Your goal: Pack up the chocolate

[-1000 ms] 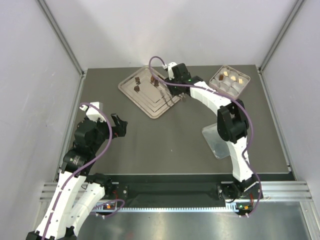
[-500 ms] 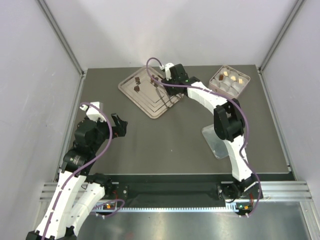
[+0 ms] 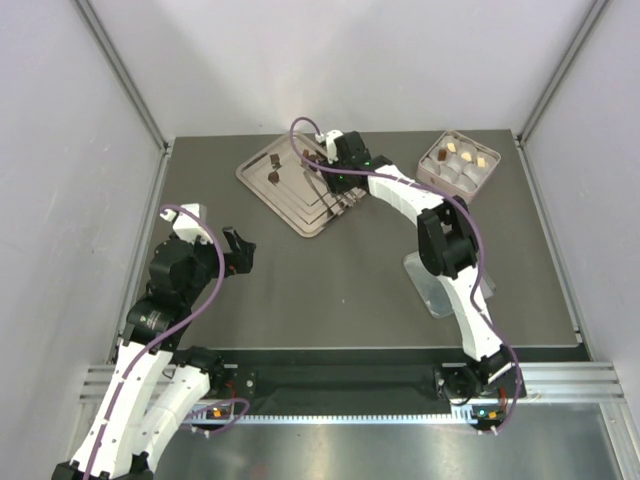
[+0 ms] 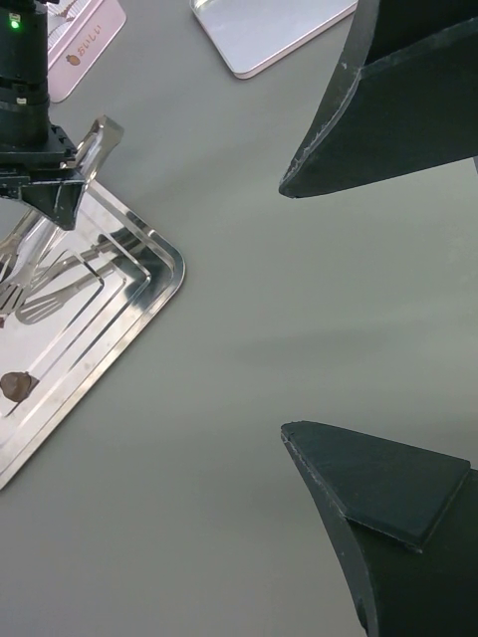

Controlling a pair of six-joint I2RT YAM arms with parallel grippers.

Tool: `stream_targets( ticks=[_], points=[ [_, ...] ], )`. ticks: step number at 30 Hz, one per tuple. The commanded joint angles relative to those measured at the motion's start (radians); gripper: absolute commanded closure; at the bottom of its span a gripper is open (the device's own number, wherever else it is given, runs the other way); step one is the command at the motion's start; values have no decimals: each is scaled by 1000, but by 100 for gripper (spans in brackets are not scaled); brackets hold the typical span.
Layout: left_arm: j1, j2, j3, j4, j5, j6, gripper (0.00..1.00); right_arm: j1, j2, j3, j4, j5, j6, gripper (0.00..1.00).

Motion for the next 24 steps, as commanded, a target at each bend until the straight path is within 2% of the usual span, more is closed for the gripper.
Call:
stream_targets(
  ticks=[1,11,24],
  points=[
    [5,-4,7,53,10,8,1,19,14,78,49,-25,19,52],
    [5,-8,7,55,9,7,1,19,-29,67,34,-21,11,60],
    [5,-10,7,48,-6,4,1,19,-239,-146,23,-15,36,66]
  ],
)
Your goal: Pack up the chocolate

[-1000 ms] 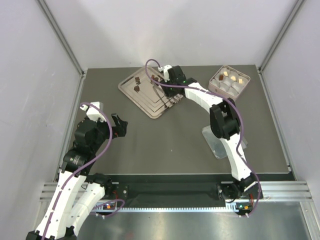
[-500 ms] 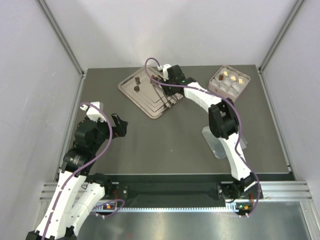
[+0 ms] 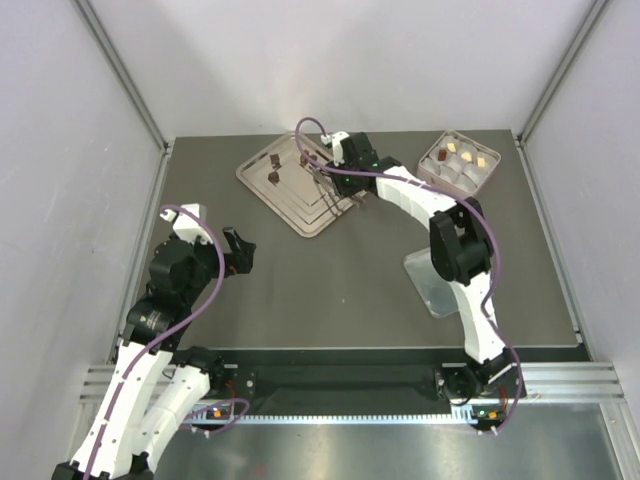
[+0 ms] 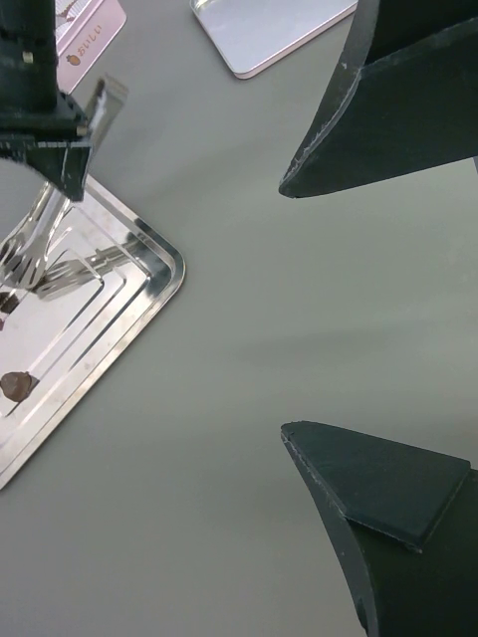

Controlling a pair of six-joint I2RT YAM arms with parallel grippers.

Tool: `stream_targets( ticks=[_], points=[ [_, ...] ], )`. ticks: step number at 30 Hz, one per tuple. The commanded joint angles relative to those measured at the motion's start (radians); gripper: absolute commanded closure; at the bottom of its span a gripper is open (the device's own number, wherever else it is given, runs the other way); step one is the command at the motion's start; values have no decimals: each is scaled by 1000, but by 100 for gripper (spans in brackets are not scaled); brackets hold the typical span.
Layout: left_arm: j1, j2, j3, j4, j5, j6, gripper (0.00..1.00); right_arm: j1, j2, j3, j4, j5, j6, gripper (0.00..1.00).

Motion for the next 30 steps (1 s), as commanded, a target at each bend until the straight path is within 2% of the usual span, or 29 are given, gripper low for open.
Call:
stream_targets(
  ticks=[1,13,19,23,30],
  points=[
    [5,-8,7,47,-7,4,1,19,-147,-30,24,-8,25,66],
    [5,-14,5,47,-4,1,1,-32,-316,-182,-29,-25,109,67],
    [5,-13,4,50,5,1,1,-173,-435,-291,-30,-21,132,67],
    [5,-9,4,52,12,1,1,-309,-536,-372,-32,8,166,67],
    [5,-8,4,52,12,1,1,-470,-567,-412,-53,104,209,67]
  ],
)
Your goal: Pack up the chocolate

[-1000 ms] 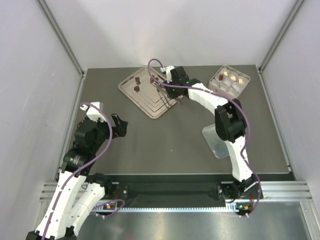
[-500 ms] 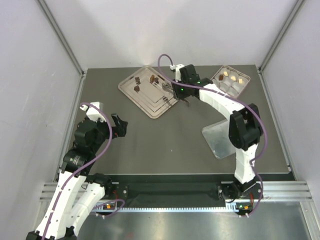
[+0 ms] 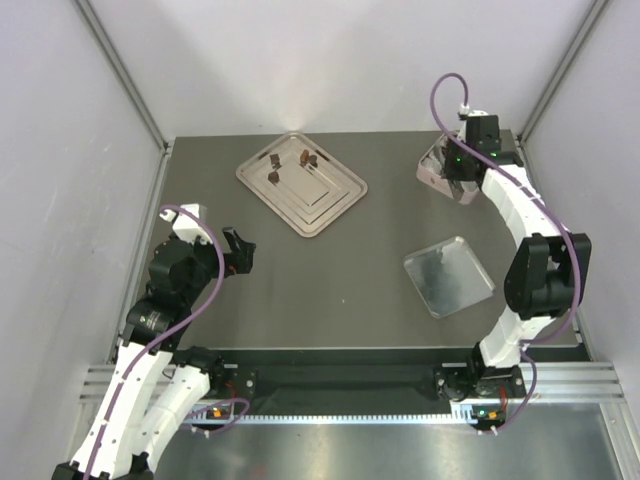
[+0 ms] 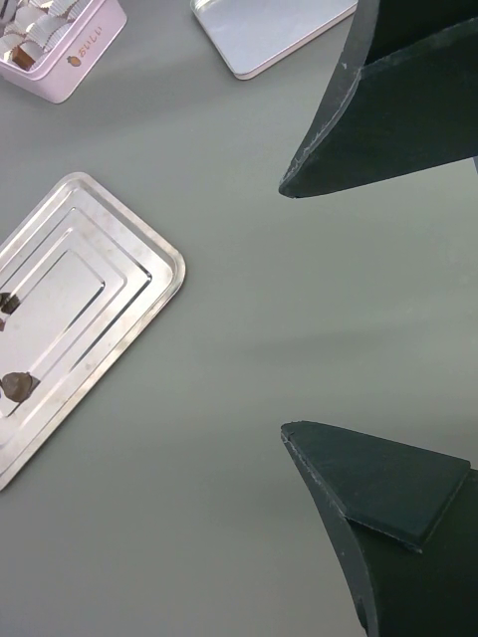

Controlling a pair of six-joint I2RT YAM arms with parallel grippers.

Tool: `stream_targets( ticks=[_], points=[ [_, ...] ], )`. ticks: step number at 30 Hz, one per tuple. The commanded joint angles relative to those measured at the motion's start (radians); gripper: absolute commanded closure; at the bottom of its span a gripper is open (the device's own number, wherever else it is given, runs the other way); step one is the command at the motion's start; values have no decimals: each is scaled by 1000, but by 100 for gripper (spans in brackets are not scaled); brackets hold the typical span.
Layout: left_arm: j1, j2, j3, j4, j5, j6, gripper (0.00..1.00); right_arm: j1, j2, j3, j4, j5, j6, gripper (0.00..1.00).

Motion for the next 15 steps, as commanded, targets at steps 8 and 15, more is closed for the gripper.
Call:
stream_targets(
  ticks=[8,15],
  points=[
    [3,1,4,49,1,0,1,-91,-1,30,17,97,56,66],
    [5,-1,4,49,1,-2,1,-100,31,37,42,117,59,65]
  ],
)
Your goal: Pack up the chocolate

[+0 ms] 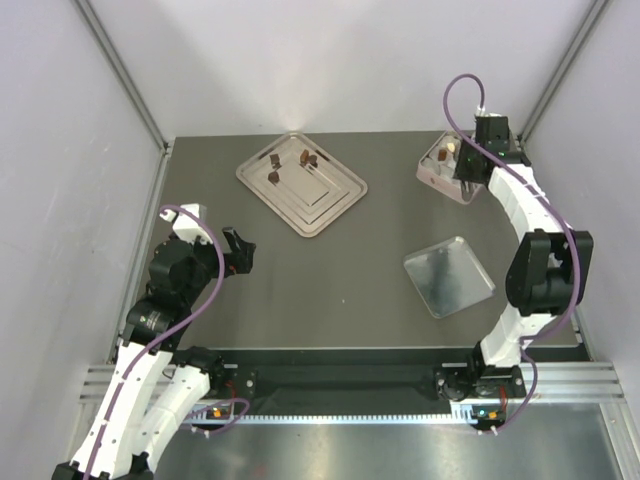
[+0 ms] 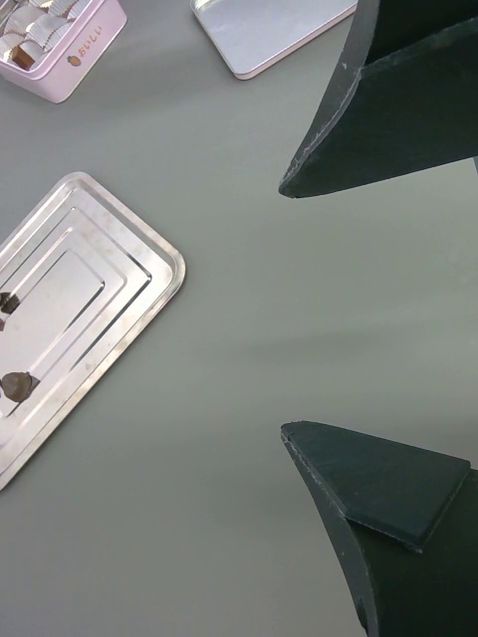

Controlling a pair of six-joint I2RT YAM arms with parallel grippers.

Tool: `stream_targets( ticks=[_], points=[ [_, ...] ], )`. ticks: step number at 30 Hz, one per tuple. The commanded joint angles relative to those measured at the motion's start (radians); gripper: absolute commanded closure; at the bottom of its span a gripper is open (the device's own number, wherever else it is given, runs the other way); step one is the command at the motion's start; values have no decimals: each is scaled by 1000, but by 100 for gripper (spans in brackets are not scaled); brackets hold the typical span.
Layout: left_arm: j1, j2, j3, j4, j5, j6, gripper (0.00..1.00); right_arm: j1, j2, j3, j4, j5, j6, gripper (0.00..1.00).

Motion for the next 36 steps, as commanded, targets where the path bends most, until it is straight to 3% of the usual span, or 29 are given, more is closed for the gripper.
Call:
stream_targets(
  ticks=[1,19,36],
  points=[
    [5,-3,4,49,3,-2,1,-15,31,48,50,18,13,65],
    [5,-1,4,49,2,-2,1,-48,154,117,76,30,-16,62],
    [5,0,4,52,8,1,1,-46,171,134,84,-6,-12,62]
  ],
)
